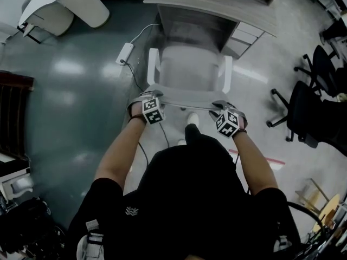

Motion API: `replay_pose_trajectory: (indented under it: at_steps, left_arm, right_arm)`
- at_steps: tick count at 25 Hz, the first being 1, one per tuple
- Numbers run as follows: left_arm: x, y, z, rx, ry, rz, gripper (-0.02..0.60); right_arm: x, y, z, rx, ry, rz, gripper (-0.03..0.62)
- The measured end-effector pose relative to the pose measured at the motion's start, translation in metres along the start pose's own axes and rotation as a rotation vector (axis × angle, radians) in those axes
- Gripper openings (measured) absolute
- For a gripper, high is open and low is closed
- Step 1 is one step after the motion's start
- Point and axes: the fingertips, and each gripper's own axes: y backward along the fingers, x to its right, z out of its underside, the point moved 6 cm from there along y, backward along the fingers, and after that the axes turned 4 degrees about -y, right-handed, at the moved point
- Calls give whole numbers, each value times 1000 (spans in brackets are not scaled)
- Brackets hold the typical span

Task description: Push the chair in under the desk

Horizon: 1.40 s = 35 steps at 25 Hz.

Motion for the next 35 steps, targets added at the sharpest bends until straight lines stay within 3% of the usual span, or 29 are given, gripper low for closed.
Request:
replay_pose_trajectory:
  at_steps: [8,14,17,22,35]
  left_arm:
    - [-55,-18,1,-30,-15,-16,187]
    - [-90,-24,1,-53,9,23,195]
    - [-105,-27,4,-48,3,-7,199]
    - [-136,-35,6,-96,8,15,201]
    - [-224,-55,13,-44,-86,-29,199]
  right_arm:
    - [49,-17,-18,2,-21,-40,141]
    - [77,-26,-31,-6,-42,-62,140]
    - [87,-31,-38,-9,-52,-70,141]
    - [109,-40,-49,3,-41,-59,138]
    - [173,-70,-81,-6,-86,0,135]
